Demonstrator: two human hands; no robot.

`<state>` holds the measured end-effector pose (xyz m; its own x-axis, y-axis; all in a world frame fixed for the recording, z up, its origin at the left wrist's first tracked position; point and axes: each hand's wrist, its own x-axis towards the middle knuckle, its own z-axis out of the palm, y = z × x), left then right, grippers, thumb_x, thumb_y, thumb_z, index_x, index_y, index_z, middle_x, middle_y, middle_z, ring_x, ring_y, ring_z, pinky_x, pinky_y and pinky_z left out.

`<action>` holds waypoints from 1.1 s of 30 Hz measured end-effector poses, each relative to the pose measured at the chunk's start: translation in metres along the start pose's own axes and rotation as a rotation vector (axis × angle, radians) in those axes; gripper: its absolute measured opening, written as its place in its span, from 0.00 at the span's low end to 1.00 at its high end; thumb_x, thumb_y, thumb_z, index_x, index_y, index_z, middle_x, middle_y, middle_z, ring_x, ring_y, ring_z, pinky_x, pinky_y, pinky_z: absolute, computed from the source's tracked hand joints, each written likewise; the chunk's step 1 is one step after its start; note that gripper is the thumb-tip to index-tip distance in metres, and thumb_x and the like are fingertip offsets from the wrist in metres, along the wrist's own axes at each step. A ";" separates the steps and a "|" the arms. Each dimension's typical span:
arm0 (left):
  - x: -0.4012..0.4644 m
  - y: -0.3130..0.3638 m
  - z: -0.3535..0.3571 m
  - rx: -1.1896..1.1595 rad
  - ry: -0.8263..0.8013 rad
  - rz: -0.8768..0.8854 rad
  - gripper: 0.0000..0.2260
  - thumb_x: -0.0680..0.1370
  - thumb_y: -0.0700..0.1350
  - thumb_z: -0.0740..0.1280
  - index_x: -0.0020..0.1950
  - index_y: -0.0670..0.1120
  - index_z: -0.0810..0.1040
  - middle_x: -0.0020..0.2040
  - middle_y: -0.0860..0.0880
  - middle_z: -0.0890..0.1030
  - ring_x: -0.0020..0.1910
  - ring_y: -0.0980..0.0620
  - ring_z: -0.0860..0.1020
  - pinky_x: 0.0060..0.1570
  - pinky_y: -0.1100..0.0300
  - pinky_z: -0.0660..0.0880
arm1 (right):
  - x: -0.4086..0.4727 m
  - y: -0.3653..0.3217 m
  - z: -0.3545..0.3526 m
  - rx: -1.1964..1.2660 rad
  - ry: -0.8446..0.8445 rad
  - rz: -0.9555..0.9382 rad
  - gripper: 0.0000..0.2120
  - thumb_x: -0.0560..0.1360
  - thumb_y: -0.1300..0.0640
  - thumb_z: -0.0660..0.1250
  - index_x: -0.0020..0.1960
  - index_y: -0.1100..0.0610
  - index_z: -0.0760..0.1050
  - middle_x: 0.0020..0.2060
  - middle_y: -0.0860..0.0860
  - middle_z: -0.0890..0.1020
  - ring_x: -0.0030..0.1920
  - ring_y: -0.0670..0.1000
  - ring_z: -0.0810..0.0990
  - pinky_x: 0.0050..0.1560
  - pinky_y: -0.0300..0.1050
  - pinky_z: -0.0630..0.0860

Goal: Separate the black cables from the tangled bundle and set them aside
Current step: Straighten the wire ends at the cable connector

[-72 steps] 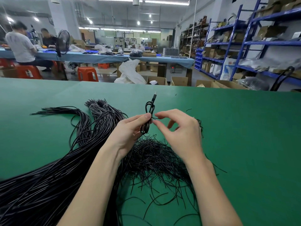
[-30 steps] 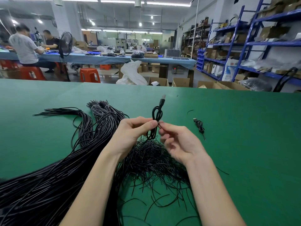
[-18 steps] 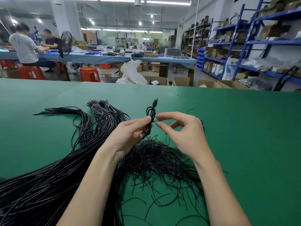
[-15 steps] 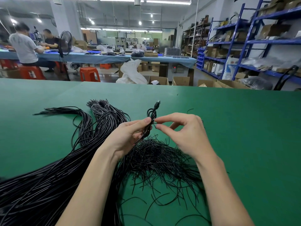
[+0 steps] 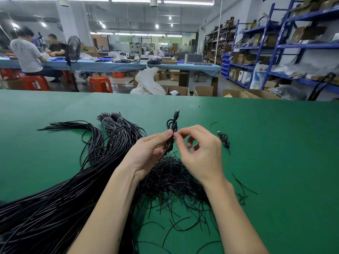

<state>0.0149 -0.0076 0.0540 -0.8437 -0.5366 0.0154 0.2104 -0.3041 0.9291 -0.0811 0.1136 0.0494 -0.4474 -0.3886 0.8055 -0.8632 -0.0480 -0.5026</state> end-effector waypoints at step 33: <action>0.005 -0.015 0.000 0.279 0.109 0.159 0.15 0.64 0.55 0.79 0.49 0.52 0.87 0.47 0.53 0.86 0.44 0.60 0.79 0.46 0.59 0.69 | 0.003 0.012 -0.004 1.138 -0.311 1.325 0.04 0.71 0.61 0.74 0.38 0.58 0.83 0.36 0.51 0.83 0.28 0.42 0.67 0.20 0.31 0.57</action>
<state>0.0074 -0.0057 0.0400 -0.7498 -0.6460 0.1427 0.1795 0.0090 0.9837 -0.0938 0.1158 0.0477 -0.4711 -0.8300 -0.2986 0.6401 -0.0888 -0.7632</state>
